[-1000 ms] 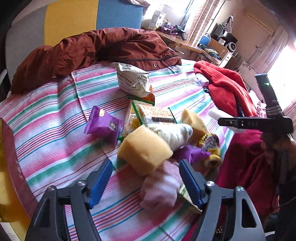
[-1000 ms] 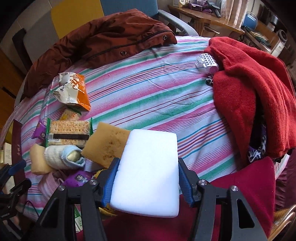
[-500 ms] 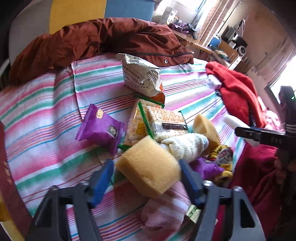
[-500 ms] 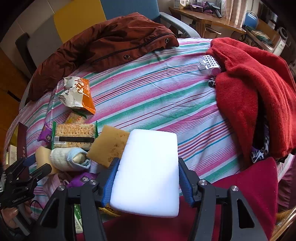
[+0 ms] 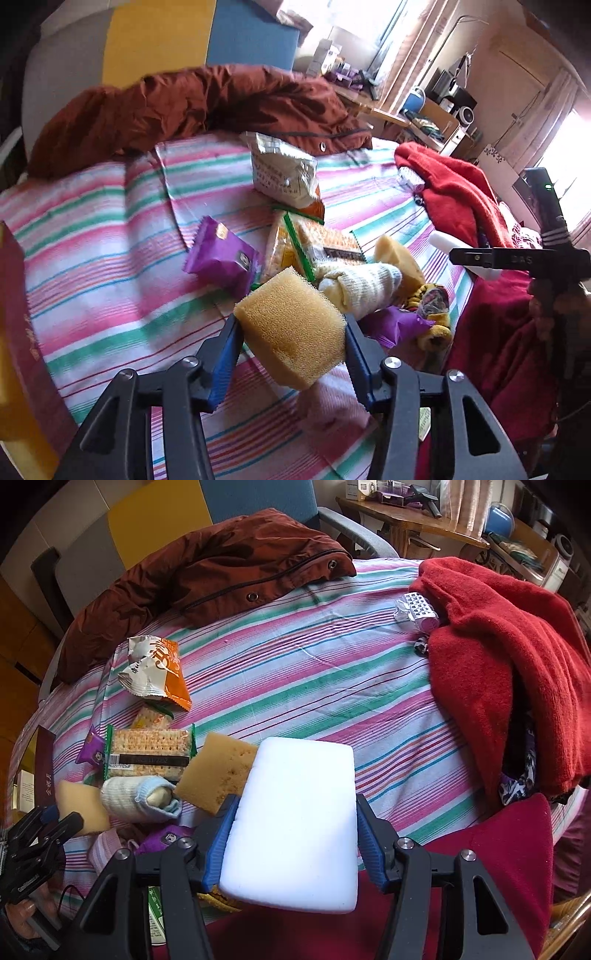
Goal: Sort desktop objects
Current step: 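Carry the white foam block and yellow sponge over the gold tray and release them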
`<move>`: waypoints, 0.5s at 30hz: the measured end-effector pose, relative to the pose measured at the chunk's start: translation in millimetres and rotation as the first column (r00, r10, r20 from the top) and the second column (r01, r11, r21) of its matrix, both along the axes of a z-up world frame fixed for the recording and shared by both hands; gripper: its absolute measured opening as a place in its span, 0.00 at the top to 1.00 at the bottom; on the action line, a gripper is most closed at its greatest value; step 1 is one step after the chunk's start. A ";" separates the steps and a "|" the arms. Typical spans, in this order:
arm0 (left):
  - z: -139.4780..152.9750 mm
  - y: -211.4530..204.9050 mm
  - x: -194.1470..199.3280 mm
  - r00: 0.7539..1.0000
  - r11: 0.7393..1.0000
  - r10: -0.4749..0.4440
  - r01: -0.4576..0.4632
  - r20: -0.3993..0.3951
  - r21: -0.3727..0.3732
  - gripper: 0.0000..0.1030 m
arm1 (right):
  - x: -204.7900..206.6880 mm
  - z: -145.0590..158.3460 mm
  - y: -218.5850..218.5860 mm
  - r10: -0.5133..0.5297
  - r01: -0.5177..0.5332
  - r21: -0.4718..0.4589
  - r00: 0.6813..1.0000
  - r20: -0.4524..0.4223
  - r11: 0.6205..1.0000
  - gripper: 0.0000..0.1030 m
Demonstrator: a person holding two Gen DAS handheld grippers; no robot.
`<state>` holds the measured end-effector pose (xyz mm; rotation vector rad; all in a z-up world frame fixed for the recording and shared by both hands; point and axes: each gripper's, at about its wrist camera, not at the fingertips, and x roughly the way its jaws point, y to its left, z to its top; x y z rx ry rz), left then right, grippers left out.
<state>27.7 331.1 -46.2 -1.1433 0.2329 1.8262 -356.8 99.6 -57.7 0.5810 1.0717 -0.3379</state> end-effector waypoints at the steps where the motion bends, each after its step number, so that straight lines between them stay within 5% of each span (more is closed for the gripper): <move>1: 3.9 -3.2 1.2 1.000 1.000 0.002 -0.002 -0.014 0.005 0.48 | -0.3 0.3 -0.5 -0.008 0.008 0.002 1.000 0.004 1.000 0.41; 15: 56.9 -81.7 5.6 0.975 0.991 0.124 -0.114 -0.187 0.065 0.48 | -9.5 13.6 9.2 -0.064 0.066 -0.038 0.996 0.056 0.997 0.41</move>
